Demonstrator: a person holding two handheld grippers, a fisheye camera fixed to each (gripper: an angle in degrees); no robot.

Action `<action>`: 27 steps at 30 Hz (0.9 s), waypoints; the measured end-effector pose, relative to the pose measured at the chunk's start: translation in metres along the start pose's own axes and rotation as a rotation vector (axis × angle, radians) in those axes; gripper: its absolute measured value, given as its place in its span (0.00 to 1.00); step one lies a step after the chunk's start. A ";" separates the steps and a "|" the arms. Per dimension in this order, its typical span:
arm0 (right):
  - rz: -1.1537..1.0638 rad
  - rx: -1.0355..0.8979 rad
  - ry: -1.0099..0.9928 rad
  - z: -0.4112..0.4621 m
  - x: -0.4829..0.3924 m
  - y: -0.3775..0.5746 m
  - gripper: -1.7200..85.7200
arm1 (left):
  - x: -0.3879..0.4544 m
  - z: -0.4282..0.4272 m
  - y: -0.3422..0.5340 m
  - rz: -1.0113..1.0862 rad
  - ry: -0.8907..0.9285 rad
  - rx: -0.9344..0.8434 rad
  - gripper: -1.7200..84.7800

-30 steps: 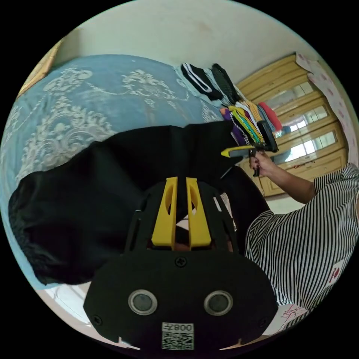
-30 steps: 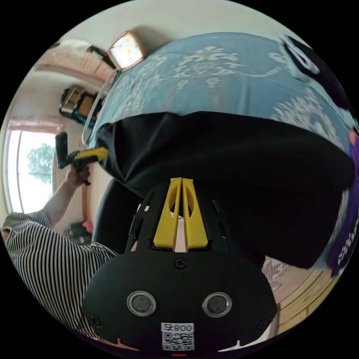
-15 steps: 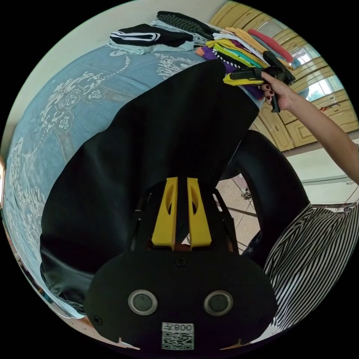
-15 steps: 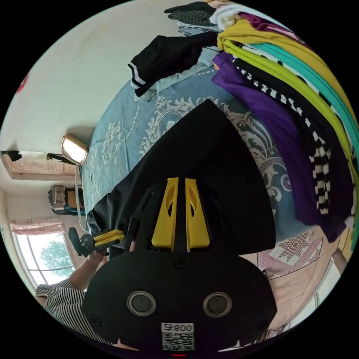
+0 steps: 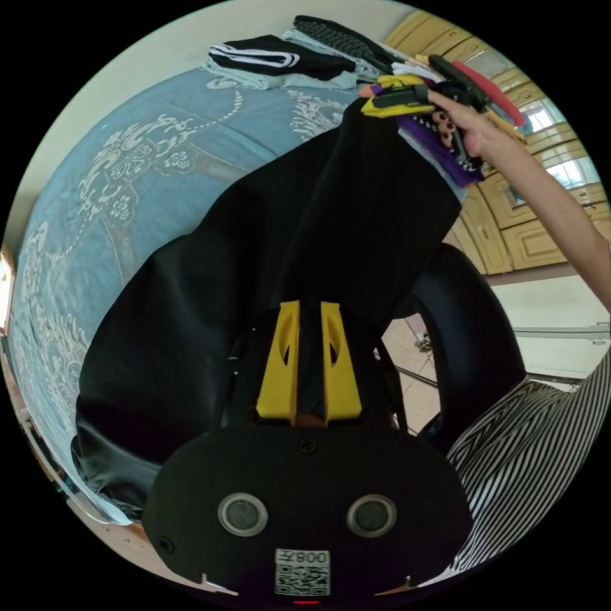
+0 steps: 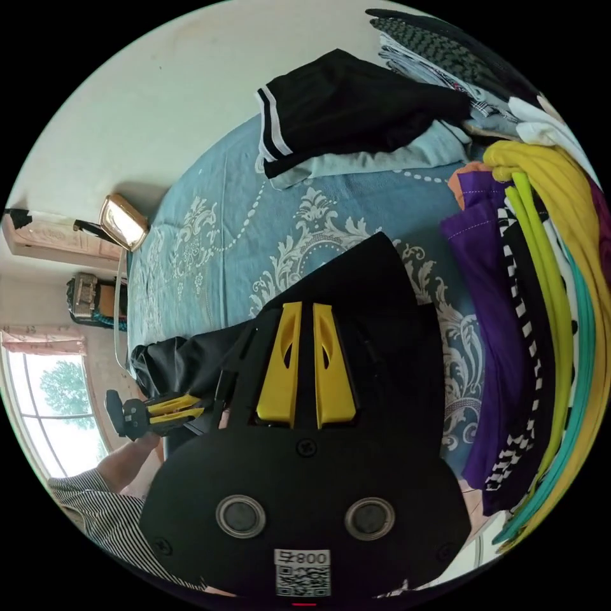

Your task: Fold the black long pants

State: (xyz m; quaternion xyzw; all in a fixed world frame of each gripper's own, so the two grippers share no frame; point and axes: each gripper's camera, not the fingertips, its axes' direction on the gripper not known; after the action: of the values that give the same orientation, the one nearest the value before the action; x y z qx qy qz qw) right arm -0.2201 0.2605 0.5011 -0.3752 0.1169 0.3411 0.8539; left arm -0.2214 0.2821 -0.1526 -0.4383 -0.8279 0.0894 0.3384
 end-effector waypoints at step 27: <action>-0.003 0.103 -0.179 0.037 0.096 -0.005 0.04 | -0.016 -0.032 -0.086 -0.176 0.213 0.167 0.03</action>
State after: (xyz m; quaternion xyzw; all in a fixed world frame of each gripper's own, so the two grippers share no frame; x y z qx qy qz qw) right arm -0.1477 0.3323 0.4860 -0.2992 0.0569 0.3657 0.8795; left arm -0.2522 0.2129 -0.0977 -0.3413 -0.8124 0.0807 0.4659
